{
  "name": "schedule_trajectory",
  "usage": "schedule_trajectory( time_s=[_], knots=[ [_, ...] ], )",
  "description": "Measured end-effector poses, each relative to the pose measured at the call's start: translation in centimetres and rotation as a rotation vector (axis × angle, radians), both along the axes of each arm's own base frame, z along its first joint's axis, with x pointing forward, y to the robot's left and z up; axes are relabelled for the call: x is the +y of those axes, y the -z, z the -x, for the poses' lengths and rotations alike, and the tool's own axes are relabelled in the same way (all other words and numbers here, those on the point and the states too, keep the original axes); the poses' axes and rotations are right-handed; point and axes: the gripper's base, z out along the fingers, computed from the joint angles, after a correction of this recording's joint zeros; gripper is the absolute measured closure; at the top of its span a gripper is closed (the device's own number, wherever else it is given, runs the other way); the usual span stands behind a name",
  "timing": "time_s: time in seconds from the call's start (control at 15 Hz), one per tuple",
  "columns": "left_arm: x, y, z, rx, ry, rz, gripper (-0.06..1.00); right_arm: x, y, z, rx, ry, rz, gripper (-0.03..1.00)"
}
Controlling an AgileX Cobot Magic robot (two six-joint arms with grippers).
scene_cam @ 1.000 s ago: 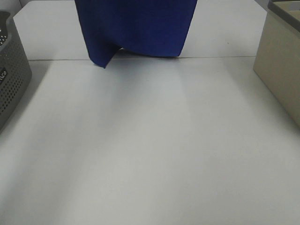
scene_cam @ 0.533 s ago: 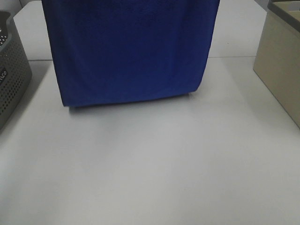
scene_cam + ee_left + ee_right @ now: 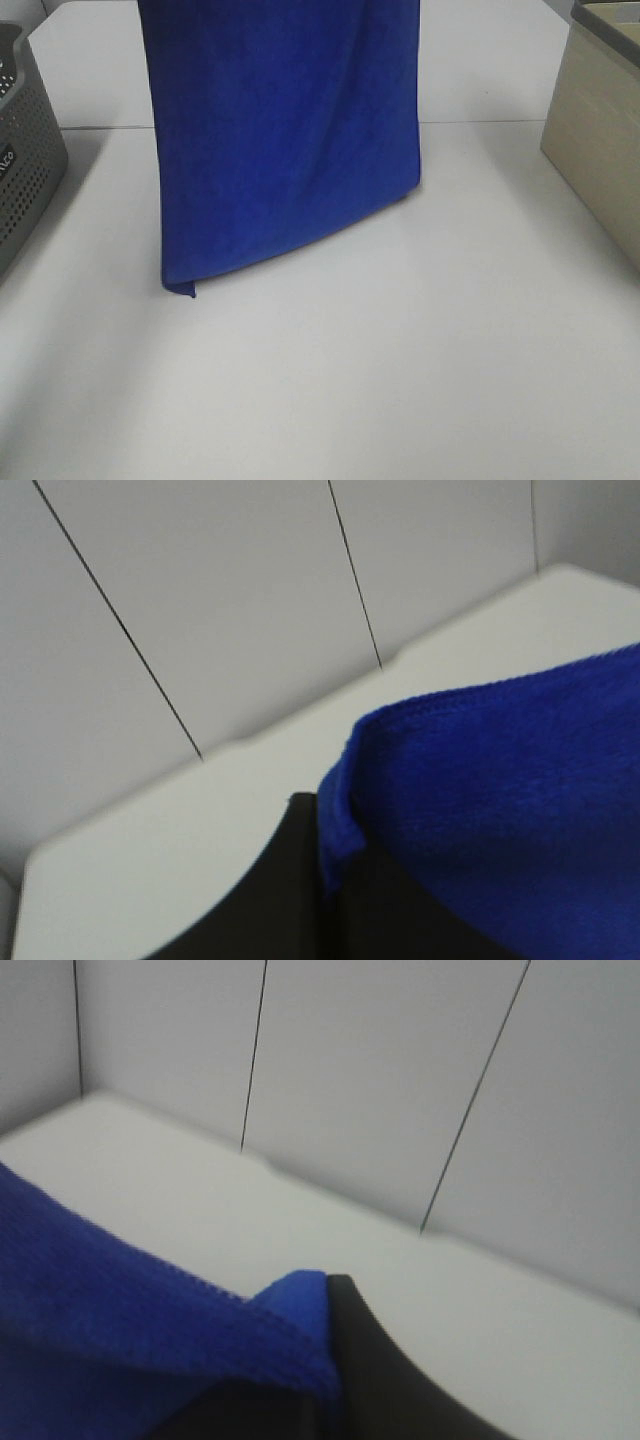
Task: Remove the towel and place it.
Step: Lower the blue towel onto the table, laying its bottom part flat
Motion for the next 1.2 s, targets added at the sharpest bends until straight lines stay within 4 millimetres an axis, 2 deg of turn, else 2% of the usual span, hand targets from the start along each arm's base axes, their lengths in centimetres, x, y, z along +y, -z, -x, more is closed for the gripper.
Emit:
schedule_trajectory(
  time_s=[0.13,0.2,0.33,0.47,0.6,0.73,0.8,0.93,1.07,1.2],
  knots=[
    [-0.4,-0.9,-1.3,-0.305,0.003,0.033,0.94,0.6,-1.2,-0.9,-0.263,-0.023,-0.095,0.95],
    [-0.4,-2.2,-1.0,-0.442,0.0,0.061,0.94,0.4,-1.9,-0.9,-0.338,-0.025,-0.121,0.95],
    [-0.1,-4.4,-0.1,-0.563,-0.004,0.072,0.94,-0.4,-2.3,-1.1,-0.381,-0.01,-0.133,0.95],
    [-0.1,-4.5,0.0,-0.552,-0.006,0.052,0.94,-0.8,-1.6,-1.6,-0.336,0.003,-0.115,0.95],
    [-0.3,-2.8,-0.8,-0.399,-0.008,-0.003,0.94,-0.8,-0.1,-2.0,-0.216,0.013,-0.072,0.95],
    [-0.7,-0.1,-1.3,-0.135,0.002,-0.059,0.94,-1.0,2.1,-2.0,0.013,0.031,0.006,0.95],
    [-1.3,2.0,-0.9,0.092,0.026,-0.092,0.94,-1.3,4.0,-1.5,0.214,0.045,0.07,0.95],
    [-2.5,4.4,0.4,0.374,0.09,-0.109,0.94,-1.8,6.3,-0.3,0.495,0.062,0.16,0.95],
    [-3.2,6.0,1.8,0.595,0.147,-0.131,0.94,-2.1,7.7,1.2,0.72,0.056,0.213,0.95],
    [-3.3,7.2,2.6,0.745,0.167,-0.132,0.94,-2.3,9.0,2.2,0.875,0.039,0.262,0.95]
  ],
)
